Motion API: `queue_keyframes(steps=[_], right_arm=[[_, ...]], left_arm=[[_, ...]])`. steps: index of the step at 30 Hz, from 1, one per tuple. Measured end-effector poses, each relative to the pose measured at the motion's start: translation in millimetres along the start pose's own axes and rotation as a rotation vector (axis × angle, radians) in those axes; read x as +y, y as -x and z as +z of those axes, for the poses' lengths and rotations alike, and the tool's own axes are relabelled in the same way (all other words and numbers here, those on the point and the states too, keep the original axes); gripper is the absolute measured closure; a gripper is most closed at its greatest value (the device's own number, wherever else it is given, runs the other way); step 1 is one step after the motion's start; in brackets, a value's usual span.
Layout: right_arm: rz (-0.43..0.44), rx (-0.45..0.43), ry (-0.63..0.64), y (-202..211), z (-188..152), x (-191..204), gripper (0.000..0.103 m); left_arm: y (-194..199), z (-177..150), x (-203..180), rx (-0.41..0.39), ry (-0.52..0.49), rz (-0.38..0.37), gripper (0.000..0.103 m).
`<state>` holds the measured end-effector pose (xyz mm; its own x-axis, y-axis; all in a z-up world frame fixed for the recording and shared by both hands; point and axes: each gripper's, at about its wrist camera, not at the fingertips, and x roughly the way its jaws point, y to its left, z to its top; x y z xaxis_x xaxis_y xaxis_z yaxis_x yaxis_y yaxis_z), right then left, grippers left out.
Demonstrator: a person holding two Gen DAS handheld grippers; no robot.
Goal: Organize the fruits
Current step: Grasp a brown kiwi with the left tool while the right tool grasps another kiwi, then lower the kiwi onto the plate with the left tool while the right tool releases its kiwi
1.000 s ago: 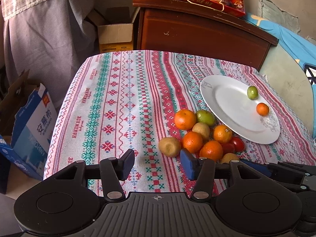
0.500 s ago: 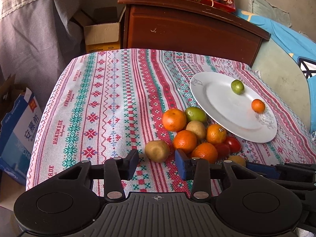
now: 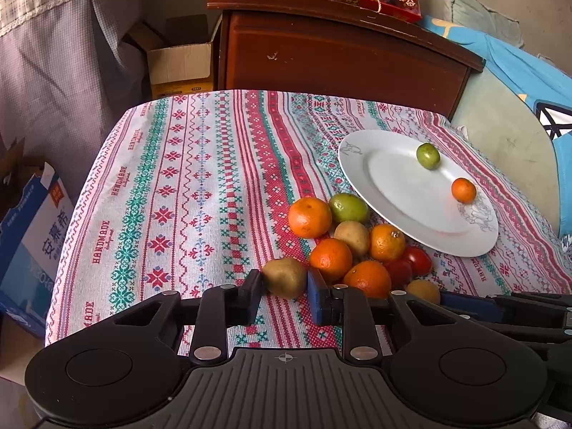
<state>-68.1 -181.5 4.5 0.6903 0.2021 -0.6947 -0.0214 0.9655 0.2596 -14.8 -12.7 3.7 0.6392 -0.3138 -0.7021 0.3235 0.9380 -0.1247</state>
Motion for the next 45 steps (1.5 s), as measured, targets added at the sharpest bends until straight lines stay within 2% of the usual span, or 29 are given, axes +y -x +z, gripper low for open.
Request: queue_keyframes(steps=[16,21,25,31,35,45], right_arm=[[0.027,-0.049,-0.010,25,15,-3,0.076],[0.022,-0.089,-0.006,41,36,-14,0.076],[0.018,-0.116,-0.024,50,54,-28,0.076],[0.003,-0.113,-0.067,42,64,-48,0.076],[-0.011,-0.096,-0.081,32,63,-53,0.076],[-0.057,-0.049,-0.126,8,62,-68,0.076]], left_arm=[[29,8,-14,-0.030,-0.016,-0.013,0.079],[42,23,-23,-0.068,-0.035,-0.040,0.078],[47,43,-25,-0.093,-0.013,-0.083,0.078],[34,63,-30,-0.086,-0.008,-0.106,0.078],[16,65,-38,-0.067,0.014,-0.126,0.078],[-26,69,-60,-0.010,-0.013,-0.132,0.078]])
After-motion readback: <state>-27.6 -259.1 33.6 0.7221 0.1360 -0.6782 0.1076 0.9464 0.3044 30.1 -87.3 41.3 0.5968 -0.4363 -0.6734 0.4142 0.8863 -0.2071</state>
